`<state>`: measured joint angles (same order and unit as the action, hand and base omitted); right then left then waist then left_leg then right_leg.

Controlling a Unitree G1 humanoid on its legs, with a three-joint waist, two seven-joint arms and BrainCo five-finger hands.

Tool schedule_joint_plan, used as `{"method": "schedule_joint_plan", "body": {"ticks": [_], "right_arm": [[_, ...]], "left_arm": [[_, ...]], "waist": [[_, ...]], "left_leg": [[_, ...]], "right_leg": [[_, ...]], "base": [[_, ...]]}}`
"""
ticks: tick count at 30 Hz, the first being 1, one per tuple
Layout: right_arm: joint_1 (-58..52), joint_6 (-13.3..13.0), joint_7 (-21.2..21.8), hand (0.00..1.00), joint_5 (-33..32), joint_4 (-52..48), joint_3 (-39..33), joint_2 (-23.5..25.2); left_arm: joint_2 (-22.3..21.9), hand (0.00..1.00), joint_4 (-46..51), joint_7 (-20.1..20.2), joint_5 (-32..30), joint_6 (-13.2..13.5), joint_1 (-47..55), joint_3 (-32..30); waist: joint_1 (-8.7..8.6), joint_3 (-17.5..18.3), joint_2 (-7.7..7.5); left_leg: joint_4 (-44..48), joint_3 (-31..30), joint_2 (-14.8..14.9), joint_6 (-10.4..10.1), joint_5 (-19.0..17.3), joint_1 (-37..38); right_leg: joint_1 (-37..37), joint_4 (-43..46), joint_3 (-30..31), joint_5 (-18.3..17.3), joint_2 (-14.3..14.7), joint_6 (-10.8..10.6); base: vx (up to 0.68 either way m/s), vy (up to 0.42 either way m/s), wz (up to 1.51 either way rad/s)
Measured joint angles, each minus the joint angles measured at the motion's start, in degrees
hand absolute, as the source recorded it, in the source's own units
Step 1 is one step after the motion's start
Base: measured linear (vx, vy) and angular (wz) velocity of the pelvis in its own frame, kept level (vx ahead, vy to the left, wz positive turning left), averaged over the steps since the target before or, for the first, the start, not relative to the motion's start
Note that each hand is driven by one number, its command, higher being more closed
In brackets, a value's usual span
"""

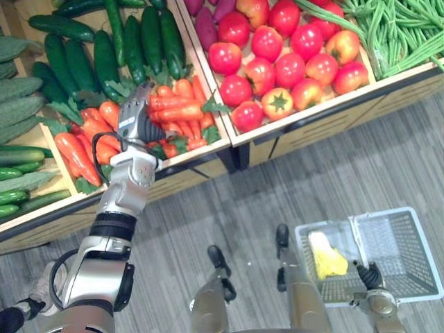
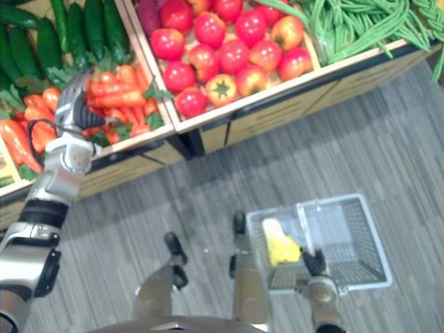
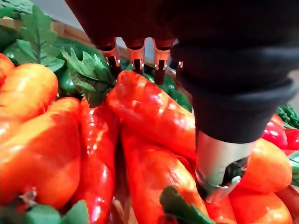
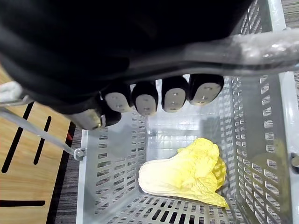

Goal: Pick vegetable in the basket

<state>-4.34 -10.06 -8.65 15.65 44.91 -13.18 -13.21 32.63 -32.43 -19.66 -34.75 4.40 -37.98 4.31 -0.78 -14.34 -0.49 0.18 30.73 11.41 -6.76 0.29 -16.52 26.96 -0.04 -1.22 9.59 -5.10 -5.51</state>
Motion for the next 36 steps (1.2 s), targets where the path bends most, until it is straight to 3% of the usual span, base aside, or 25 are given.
{"method": "schedule_joint_plan", "body": {"ticks": [2, 3, 31, 36], "right_arm": [[0.1, 0.0, 0.0, 1.00, 0.0, -0.1, 0.2, 0.0], [0.1, 0.0, 0.0, 1.00, 0.0, -0.1, 0.2, 0.0], [0.5, 0.1, 0.2, 1.00, -0.5, 0.2, 1.3, 0.2], [0.3, 0.7, 0.5, 1.00, -0.4, 1.0, 1.3, 0.3]], "left_arm": [[-0.3, 0.00, 0.0, 0.3, -0.3, 0.0, -0.5, 0.3], [-0.7, 1.00, 0.0, 0.4, -0.3, 0.0, -0.8, 0.5], [-1.1, 1.00, -3.4, 3.4, -2.0, -2.3, -2.7, 1.8], [-1.1, 1.00, 0.6, 3.6, -2.1, -2.4, -2.3, 0.8]], "waist": [[-0.22, 0.0, -0.01], [-0.23, 0.0, -0.01], [-0.60, 0.0, -0.05], [-0.72, 0.1, -0.11]], "left_leg": [[0.0, 0.0, 0.1, -0.1, 0.0, 0.0], [0.0, 0.1, 0.1, -0.1, 0.1, -0.1], [-0.1, 1.2, 1.6, 0.3, 1.3, -0.2], [0.0, 0.2, 1.9, 0.0, 1.1, 1.9]], "right_leg": [[0.1, 0.0, 0.2, 0.0, 0.1, 0.0], [0.1, 0.0, 0.3, 0.0, 0.1, 0.0], [0.3, -1.0, 2.7, 2.7, 1.4, -0.2], [-2.6, -1.1, 1.7, 2.7, 1.4, -0.2]], "base": [[0.00, 0.000, 0.00], [0.00, 0.000, 0.00], [0.00, -0.011, -0.02], [0.01, -0.019, 0.11]]}}
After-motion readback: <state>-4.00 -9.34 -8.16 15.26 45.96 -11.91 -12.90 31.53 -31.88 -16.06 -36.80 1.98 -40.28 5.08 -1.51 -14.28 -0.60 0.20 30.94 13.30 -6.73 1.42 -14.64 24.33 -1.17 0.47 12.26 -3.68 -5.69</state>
